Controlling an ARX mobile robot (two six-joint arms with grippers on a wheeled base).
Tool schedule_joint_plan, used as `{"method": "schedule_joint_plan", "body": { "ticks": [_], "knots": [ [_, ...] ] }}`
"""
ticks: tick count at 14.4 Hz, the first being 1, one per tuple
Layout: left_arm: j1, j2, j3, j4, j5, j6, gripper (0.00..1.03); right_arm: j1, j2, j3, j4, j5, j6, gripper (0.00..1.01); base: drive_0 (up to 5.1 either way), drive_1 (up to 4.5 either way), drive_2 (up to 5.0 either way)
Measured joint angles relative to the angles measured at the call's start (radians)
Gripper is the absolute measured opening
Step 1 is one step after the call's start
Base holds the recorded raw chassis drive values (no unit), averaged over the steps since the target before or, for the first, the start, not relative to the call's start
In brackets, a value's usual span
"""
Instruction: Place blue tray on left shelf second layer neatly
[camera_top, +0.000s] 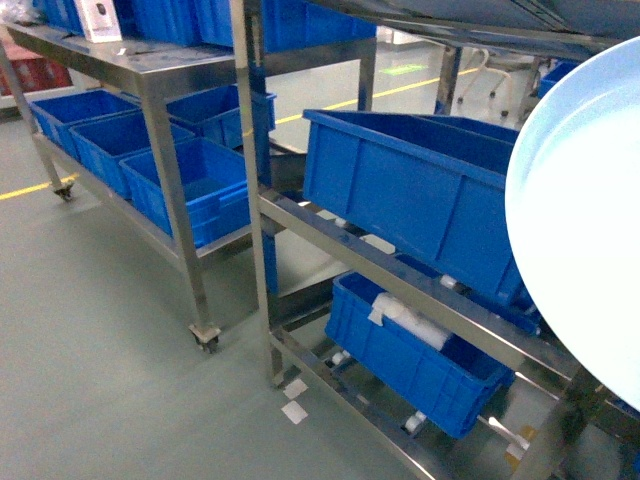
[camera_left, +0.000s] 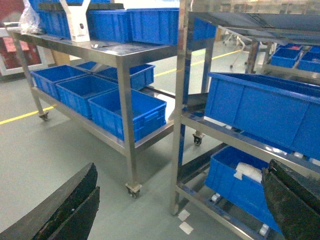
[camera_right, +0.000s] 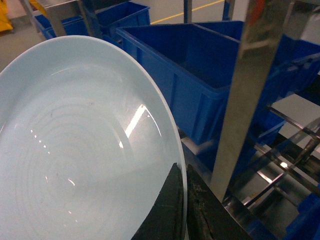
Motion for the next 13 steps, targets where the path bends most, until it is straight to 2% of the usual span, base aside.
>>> {"method": "schedule_joint_plan", "body": {
  "ticks": [13],
  "knots": [
    [0.0, 0.0, 0.0, 0.0, 0.0, 0.0, 0.98, 0.0, 0.0, 0.0, 0.0, 0.0, 0.0, 0.02, -1.5, -1.48, -1.5]
  ]
}}
